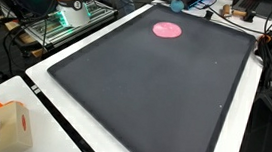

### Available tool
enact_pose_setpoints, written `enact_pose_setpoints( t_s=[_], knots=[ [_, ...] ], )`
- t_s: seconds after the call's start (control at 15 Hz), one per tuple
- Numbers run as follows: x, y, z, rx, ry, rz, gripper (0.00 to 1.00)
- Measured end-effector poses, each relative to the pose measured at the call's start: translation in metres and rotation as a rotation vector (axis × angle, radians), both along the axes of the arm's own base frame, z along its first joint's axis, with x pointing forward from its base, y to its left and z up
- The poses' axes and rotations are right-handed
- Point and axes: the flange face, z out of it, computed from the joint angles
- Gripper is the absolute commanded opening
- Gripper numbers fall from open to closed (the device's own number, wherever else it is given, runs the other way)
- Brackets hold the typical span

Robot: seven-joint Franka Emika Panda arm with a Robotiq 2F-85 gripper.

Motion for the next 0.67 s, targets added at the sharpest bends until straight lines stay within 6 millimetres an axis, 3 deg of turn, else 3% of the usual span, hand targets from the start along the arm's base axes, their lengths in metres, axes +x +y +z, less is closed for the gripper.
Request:
enact_pose_setpoints(
  t_s=[0.67],
  knots=[
    [-0.007,-0.041,-0.027,0.144,-0.075,0.048,0.26]
  ],
)
